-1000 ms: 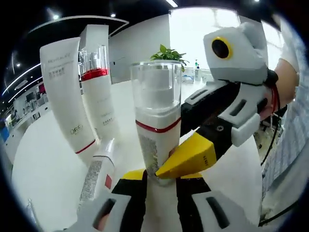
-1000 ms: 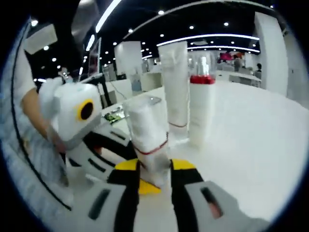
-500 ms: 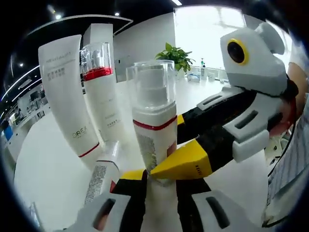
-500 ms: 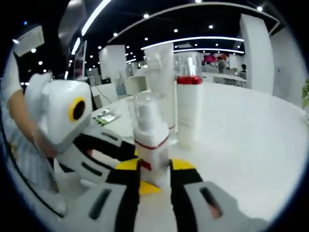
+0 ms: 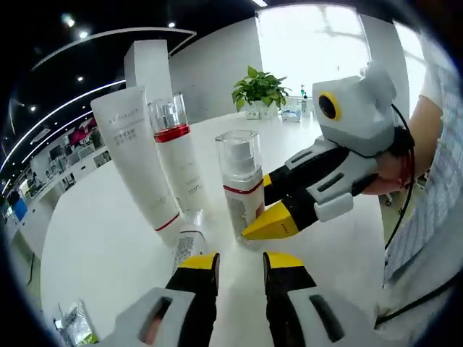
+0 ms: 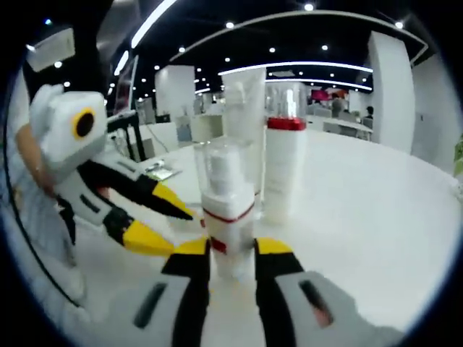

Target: Arrange the skincare products in the storage area until every visible bottle or jar stands upright without overlapping.

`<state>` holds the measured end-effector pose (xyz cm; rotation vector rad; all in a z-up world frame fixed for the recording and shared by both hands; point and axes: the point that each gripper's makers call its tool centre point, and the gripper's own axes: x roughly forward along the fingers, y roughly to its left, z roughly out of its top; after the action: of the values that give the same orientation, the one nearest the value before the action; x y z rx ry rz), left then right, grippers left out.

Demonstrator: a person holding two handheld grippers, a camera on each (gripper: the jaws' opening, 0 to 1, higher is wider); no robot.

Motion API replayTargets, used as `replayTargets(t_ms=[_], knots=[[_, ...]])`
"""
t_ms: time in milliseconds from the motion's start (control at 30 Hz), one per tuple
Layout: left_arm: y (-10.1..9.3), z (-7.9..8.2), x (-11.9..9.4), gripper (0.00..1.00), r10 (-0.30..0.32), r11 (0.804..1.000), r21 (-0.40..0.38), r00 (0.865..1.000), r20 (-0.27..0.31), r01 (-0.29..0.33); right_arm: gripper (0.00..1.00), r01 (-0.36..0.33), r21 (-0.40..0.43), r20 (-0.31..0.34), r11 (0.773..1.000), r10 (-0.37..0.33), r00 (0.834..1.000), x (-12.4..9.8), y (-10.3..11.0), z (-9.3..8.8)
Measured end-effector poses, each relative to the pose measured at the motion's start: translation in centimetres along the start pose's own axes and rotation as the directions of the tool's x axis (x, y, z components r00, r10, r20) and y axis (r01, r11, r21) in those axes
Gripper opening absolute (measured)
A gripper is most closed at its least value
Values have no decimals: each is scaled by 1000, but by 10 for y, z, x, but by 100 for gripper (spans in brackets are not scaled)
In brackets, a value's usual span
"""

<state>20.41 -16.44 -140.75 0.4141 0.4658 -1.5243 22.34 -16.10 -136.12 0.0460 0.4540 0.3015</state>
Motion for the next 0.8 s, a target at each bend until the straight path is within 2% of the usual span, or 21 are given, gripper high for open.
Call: replayTargets(t_ms=[67, 133, 267, 433, 533, 567, 633, 667, 700, 733, 800], knots=[[6, 5, 5, 25, 27, 999, -20, 1000, 3, -27, 22, 109, 122, 32, 987, -114, 993, 0, -10, 1], [9, 6, 7, 27, 35, 999, -25, 999, 4, -35, 22, 133, 123, 32, 983, -138, 990, 1, -12, 1], [12, 9, 10, 38, 52, 998, -30, 999, 2, -51, 22, 185, 110, 27, 976, -189, 982, 4, -16, 1], [14, 10, 10, 37, 54, 998, -27, 999, -6, -54, 21, 184, 107, 38, 977, -189, 981, 4, -18, 1], [14, 10, 7, 29, 55, 998, -13, 998, -22, -56, 17, 183, 72, 37, 981, -186, 982, 3, -16, 1], [14, 9, 4, 24, 55, 998, -11, 998, -33, -56, 17, 182, 61, 36, 981, -184, 982, 3, -16, 1], [14, 7, -2, 22, 55, 998, -7, 997, -54, -55, 1, 180, 39, 34, 983, -182, 983, 3, -15, 0], [16, 4, -12, 22, 59, 998, -8, 997, -58, -60, 3, 181, 40, 37, 983, -182, 983, 2, -15, 0], [16, 3, -17, 22, 64, 998, -3, 996, -61, -64, 2, 182, 36, 40, 983, -184, 982, 2, -16, 0], [19, 9, -38, 22, 80, 997, 8, 996, -46, -80, 3, 183, 32, 44, 983, -185, 982, 2, -17, 1], [28, 20, -49, 22, 116, 992, 48, 993, -9, -115, 7, 179, 15, 50, 984, -180, 982, 4, -21, 2]])
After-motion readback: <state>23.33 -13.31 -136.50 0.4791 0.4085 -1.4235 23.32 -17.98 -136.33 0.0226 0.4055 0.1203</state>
